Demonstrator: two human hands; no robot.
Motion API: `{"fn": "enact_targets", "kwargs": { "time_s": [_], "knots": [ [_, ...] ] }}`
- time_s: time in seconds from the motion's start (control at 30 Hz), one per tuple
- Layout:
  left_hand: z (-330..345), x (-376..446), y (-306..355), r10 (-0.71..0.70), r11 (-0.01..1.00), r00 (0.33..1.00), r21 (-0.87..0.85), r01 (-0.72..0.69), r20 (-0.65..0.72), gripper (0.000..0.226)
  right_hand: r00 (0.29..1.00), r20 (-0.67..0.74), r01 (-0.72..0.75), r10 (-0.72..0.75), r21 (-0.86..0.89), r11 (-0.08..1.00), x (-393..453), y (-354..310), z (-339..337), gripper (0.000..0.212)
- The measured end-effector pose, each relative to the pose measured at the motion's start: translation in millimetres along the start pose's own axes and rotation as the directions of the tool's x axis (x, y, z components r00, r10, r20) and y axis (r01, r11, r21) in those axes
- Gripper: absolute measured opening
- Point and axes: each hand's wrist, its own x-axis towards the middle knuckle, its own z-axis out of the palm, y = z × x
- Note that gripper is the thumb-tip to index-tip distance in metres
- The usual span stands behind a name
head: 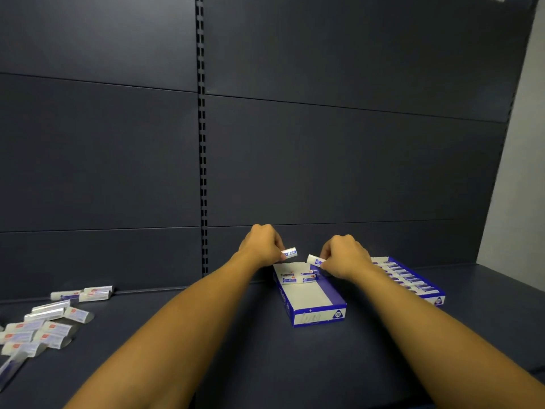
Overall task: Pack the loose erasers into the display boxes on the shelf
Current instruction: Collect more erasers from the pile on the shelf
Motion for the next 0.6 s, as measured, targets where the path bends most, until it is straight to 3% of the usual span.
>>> {"fn": "enact_targets", "kwargs": {
  "time_s": [0.3,0.5,0.6],
  "knots": [
    [51.0,10.4,-1.1,-0.098,0.995,0.995,0.008,0.098,-0.003,0.010,0.994,0.044,0.084,-0.097,0.243,0.967,33.0,30.3,40.4,0.012],
    [76.3,9.8,-6.5,-0.151,0.988,0.985,-0.006,0.151,-0.080,0.014,0.989,0.014,0.127,-0.144,0.392,0.911,45.9,40.5,65.0,0.010],
    [85.0,7.1,-9.8,-0.170,0.985,0.979,-0.026,0.168,-0.116,0.015,0.979,0.017,0.177,-0.202,0.409,0.895,51.3,39.5,69.6,0.020]
  ]
}}
